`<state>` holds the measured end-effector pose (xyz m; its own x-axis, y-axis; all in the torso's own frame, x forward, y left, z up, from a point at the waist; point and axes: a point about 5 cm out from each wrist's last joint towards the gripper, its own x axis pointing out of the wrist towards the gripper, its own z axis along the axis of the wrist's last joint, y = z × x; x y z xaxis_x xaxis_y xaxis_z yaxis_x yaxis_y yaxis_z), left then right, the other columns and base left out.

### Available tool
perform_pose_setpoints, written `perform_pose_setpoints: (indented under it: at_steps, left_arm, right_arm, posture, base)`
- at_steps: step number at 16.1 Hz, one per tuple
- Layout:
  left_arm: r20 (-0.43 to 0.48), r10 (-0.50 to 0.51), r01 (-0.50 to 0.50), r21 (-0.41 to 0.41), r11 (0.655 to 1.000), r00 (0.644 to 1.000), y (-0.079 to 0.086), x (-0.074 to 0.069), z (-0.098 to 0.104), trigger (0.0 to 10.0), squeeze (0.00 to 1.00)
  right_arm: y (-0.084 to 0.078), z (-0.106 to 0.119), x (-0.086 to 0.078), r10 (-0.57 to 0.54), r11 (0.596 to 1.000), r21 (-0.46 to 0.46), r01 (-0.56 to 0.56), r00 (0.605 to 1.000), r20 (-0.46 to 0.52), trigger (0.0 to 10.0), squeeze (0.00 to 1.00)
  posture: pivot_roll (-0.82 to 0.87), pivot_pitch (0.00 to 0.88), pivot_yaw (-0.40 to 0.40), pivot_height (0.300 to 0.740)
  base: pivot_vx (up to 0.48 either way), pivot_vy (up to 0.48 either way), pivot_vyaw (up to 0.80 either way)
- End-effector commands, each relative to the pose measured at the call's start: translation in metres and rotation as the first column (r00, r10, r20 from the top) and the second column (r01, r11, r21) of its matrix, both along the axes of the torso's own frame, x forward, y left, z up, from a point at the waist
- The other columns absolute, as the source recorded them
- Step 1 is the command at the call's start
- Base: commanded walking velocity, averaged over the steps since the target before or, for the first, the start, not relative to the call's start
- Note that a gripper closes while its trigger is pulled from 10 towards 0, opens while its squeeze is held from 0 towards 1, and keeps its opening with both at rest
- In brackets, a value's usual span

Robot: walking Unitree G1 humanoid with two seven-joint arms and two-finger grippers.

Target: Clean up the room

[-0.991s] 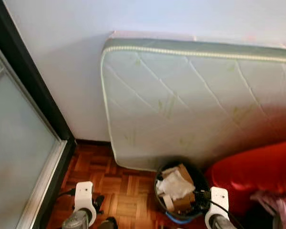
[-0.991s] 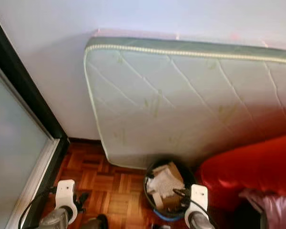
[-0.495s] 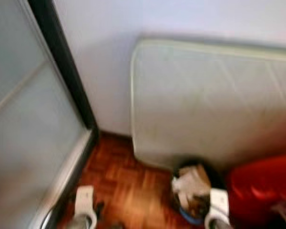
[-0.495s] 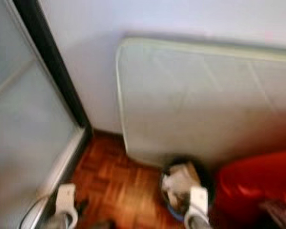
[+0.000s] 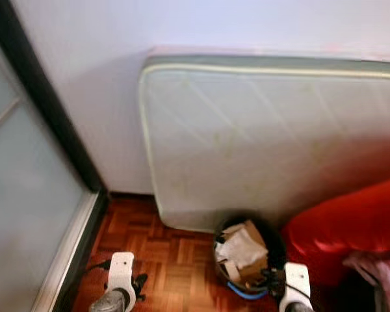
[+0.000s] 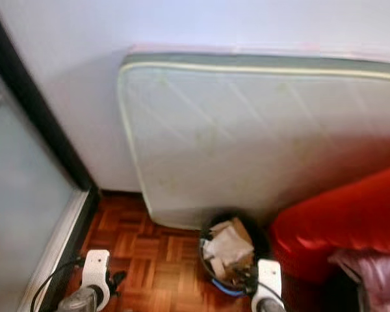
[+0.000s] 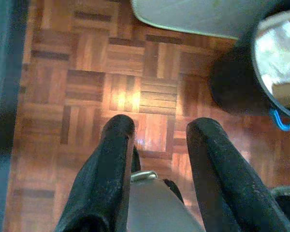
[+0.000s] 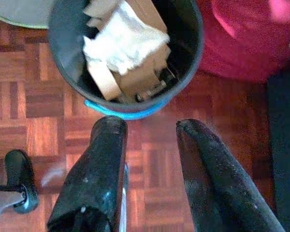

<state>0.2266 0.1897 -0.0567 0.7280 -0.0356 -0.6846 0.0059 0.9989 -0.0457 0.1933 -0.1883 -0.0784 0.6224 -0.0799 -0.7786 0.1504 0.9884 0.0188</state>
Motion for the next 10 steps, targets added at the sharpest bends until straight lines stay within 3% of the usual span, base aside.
perform_pose_setpoints:
  at_steps: [1, 8, 10]
  left_arm:
    - [-0.045, -0.004, 0.004, -0.003, 1.0, 0.999, 0.001, -0.009, -0.006, 10.0, 0.0]
    - [-0.093, -0.047, 0.05, 0.03, 0.998, 0.995, -0.005, -0.016, -0.012, 10.0, 0.0]
    - [-0.105, -0.04, 0.043, 0.035, 0.998, 0.994, -0.004, -0.018, -0.013, 10.0, 0.0]
  right_arm:
    - [0.0, -0.005, -0.009, -0.004, 1.0, -0.001, 0.004, 0.999, -0.039, 10.0, 0.0]
    - [-0.008, -0.009, -0.019, -0.017, 1.0, -0.013, 0.016, 0.998, -0.061, 10.0, 0.0]
    - [-0.009, -0.008, -0.019, -0.023, 1.0, -0.016, 0.022, 0.998, -0.053, 10.0, 0.0]
  posture:
    - [0.05, 0.071, -0.04, 0.74]
    - [0.0, 0.009, -0.025, 0.74]
    - [-0.02, 0.001, -0.018, 0.74]
  base:
    - [0.0, 0.0, -0.71]
    - [0.0, 0.0, -0.7]
    - [0.0, -0.268, -0.7]
